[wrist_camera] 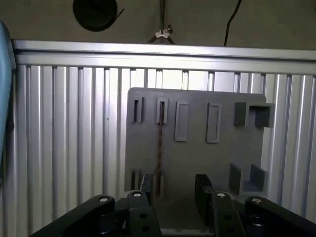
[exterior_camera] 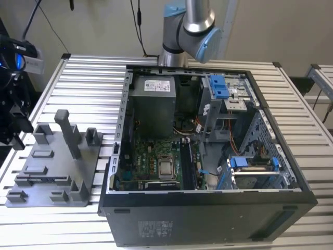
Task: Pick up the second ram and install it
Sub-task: 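Pick up the second ram and move it above second insertion slot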
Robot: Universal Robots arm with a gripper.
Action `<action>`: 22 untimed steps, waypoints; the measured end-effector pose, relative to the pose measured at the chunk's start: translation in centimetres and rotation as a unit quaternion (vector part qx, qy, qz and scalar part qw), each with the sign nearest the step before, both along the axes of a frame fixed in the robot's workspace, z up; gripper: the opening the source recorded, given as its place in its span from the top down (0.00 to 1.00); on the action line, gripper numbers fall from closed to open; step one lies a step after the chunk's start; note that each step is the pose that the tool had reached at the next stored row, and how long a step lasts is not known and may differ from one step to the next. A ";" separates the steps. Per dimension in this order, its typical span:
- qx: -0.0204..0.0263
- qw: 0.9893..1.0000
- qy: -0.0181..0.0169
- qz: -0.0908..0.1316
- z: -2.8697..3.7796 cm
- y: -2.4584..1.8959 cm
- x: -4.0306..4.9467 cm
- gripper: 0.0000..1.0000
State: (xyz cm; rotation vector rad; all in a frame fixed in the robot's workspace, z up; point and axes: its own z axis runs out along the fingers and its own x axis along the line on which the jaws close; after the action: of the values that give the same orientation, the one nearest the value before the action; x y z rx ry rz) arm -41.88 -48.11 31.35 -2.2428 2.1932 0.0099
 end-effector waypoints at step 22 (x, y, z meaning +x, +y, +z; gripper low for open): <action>0.003 1.000 0.000 0.004 -1.20 0.00 0.00 0.52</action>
State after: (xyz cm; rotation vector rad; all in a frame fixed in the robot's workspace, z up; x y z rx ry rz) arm -41.88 -48.10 30.15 -2.2487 2.1815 0.0159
